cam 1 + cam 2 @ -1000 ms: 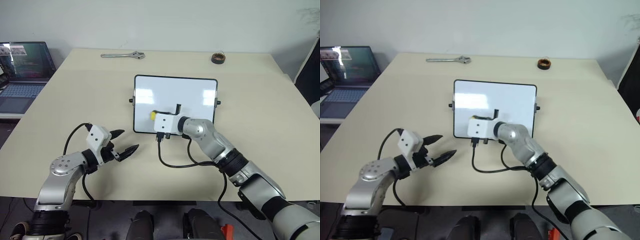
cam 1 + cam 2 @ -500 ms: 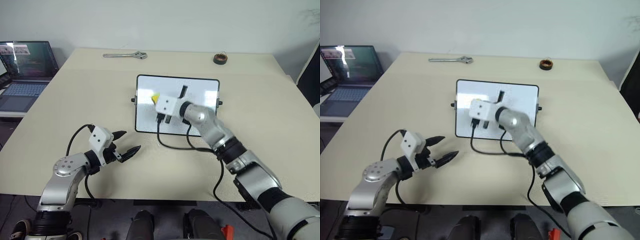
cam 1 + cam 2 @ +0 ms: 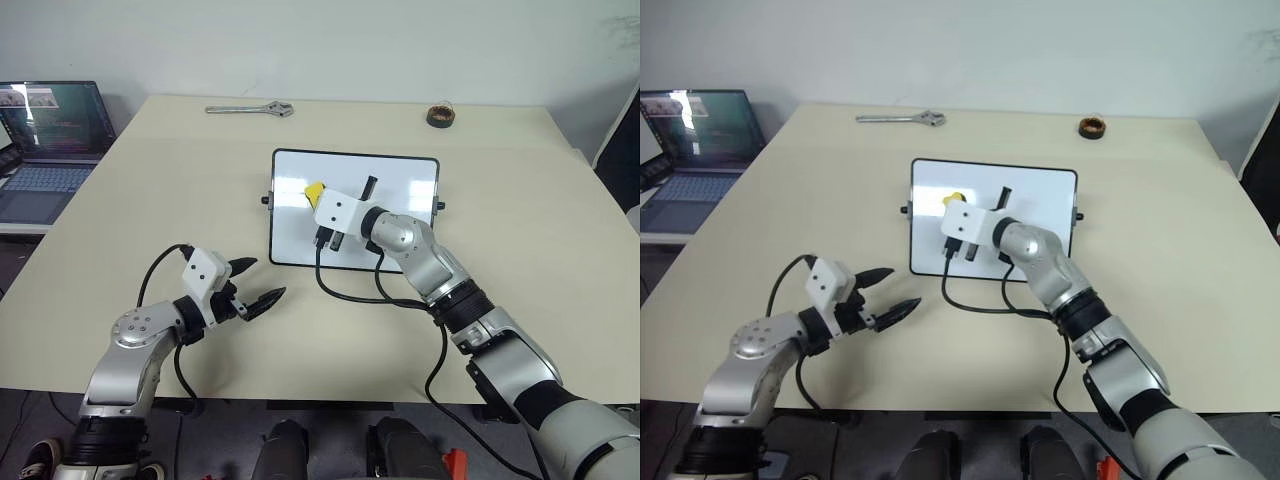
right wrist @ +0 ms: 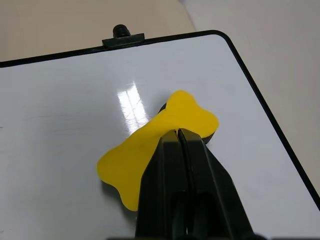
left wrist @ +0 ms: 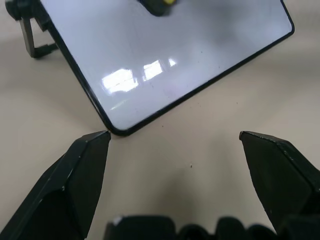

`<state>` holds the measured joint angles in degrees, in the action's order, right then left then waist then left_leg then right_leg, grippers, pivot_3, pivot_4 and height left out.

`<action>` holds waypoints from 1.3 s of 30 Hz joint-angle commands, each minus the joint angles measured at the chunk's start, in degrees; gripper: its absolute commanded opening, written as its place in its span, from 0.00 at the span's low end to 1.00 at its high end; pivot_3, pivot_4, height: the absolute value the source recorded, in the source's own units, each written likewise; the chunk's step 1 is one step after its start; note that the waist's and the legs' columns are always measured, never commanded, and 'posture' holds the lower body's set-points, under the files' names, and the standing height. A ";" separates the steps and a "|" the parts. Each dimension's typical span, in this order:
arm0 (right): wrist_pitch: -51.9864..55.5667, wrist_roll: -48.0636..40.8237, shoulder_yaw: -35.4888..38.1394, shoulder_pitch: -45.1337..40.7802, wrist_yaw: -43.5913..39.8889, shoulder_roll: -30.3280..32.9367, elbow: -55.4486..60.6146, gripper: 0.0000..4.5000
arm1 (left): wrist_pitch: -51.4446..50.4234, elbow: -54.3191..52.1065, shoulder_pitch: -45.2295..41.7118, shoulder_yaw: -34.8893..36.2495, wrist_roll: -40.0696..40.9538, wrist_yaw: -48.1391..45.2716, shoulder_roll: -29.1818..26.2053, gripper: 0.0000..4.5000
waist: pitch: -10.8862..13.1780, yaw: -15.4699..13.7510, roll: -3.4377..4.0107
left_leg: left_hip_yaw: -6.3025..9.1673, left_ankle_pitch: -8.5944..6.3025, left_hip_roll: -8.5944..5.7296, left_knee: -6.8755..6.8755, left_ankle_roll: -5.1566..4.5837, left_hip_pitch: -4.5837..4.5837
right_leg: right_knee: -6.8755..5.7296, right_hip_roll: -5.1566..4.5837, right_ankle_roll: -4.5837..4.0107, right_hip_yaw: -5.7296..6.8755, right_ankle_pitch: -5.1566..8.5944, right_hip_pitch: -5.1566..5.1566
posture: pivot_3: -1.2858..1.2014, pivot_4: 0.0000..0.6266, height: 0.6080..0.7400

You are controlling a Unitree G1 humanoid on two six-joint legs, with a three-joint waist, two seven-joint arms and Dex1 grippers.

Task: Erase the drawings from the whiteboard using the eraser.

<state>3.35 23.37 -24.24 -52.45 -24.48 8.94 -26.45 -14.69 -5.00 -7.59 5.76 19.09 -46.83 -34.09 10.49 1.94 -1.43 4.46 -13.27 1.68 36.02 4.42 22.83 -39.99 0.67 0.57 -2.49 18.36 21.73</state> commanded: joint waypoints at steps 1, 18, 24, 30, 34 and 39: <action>3.31 -5.67 4.52 1.31 -0.95 -2.77 3.99 0.00 | -0.70 -2.92 -0.80 0.09 0.79 0.31 -0.01 1.00 | 0.00 0.02 0.00 | 0.00 0.00 0.00 0.00 0.00 0.00 | 0.00 0.00 0.00 0.00 0.00 0.00 | 0.52 0.24 1.00; 30.26 -16.36 11.81 10.71 5.59 -12.58 27.33 0.75 | -3.20 -7.43 -4.34 0.22 3.28 -4.96 -4.45 1.00 | 0.02 0.06 0.03 | 0.01 0.00 0.00 -0.02 0.00 0.07 | -0.01 0.02 0.00 0.00 0.00 0.08 | 0.52 0.24 1.00; 27.63 -16.98 12.10 7.58 9.51 -15.86 20.67 0.75 | -3.89 -5.87 -6.83 -0.38 3.40 -9.57 -8.40 1.00 | 0.02 0.37 0.03 | -0.03 0.00 -0.02 -0.05 0.00 0.07 | 0.00 0.07 -0.01 -0.02 0.01 0.11 | 0.52 0.24 1.00; 23.37 -17.29 12.93 5.30 12.45 -17.06 12.25 0.75 | -2.98 -2.73 -8.42 0.39 2.47 -10.30 -10.05 1.00 | 0.02 0.81 0.03 | -0.03 0.00 -0.01 -0.05 0.00 0.09 | 0.01 0.06 -0.01 -0.02 0.01 0.13 | 0.52 0.24 1.00; 20.28 -17.26 13.18 3.92 13.84 -16.57 7.72 0.75 | -2.91 -2.73 -8.48 0.39 2.49 -9.93 -9.88 1.00 | 0.03 1.02 0.04 | -0.04 0.00 -0.01 -0.05 0.00 0.10 | 0.00 0.06 -0.01 -0.02 0.01 0.15 | 0.52 0.24 1.00; 17.15 -17.37 13.14 2.05 14.69 -16.72 2.93 0.75 | -3.75 -4.47 -7.52 0.69 2.87 -8.87 -9.63 1.00 | 0.02 1.25 0.04 | -0.04 0.00 0.00 -0.06 0.00 0.09 | -0.01 0.06 -0.01 -0.04 0.01 0.15 | 0.52 0.24 1.00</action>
<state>22.27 6.48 -11.83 -48.88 -10.23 -6.97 -23.28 -18.56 -7.02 -15.22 4.83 21.57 -56.26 -43.35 10.52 3.19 -1.39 4.42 -13.27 1.68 35.96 4.42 22.92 -40.00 0.73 0.56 -2.53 18.37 21.88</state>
